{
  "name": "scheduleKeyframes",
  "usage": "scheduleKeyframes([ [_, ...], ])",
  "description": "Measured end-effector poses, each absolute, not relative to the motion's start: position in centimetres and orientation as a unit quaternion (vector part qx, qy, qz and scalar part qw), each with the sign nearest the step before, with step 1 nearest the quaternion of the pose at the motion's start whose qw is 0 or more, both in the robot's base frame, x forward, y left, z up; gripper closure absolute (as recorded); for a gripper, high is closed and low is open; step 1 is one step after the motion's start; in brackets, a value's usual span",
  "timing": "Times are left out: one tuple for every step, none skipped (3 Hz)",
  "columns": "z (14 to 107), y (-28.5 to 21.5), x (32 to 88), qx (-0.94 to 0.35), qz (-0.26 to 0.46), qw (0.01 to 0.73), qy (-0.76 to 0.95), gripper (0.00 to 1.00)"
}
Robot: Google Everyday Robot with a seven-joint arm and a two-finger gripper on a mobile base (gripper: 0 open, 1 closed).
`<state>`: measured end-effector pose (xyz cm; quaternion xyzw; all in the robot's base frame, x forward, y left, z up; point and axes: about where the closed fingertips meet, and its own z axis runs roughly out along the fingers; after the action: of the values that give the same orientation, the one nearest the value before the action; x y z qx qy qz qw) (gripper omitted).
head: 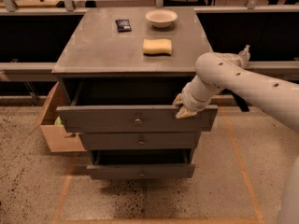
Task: Open top drawer
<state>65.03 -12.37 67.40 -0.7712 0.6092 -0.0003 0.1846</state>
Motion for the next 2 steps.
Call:
scheduleKeyframes([
  [68.5,-12.0,59.3,-0.783,0.049,0.164,0.599,1.00],
  [69.5,-11.7,54.9,-0.785,0.086,0.140,0.598,0.82],
])
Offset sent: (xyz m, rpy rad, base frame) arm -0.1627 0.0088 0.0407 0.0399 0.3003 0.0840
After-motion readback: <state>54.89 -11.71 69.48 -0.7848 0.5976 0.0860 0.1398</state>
